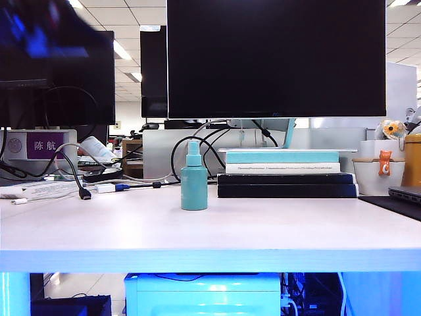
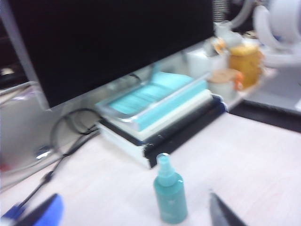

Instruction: Pick up the sprayer with the left hand and remove the lid with the right hand then place it on the table.

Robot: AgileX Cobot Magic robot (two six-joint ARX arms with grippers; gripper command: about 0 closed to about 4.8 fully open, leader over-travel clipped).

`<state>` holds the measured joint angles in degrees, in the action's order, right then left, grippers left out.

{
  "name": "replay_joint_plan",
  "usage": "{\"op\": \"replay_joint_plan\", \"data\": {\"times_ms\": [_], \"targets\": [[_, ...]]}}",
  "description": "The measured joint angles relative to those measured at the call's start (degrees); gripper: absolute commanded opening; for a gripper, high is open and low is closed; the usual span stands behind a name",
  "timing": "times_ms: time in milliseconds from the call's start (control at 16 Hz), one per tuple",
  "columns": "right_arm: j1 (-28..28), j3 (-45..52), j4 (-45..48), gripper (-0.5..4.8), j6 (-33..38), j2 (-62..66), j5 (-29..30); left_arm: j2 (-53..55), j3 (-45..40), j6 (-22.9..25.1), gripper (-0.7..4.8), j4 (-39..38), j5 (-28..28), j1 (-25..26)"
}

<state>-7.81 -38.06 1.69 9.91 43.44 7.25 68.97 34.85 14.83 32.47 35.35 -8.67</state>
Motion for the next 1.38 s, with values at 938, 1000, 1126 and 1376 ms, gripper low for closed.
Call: {"op": "replay_joint_plan", "data": {"times_ms": [938, 1000, 1126, 1376], "targets": [[8.68, -19.61, 3.54, 3.47, -2.45, 38.32, 38.6, 54.62, 37.35, 2.51, 4.79, -1.42, 23.98, -2.82], [8.68, -19.61, 3.48, 3.46, -2.45, 38.32, 38.6, 55.25, 37.62, 3.89, 4.79, -1.46, 23.39, -5.22], [8.68, -19.61, 3.48, 3.46, -2.45, 38.34, 38.58, 58.95, 40.13, 4.42, 4.79, -2.27, 20.72, -6.16], [8.63, -19.61, 3.13, 3.31, -2.45, 38.34, 38.6, 59.95, 41.27, 4.22, 2.88, -2.54, 19.5, -7.04]]}}
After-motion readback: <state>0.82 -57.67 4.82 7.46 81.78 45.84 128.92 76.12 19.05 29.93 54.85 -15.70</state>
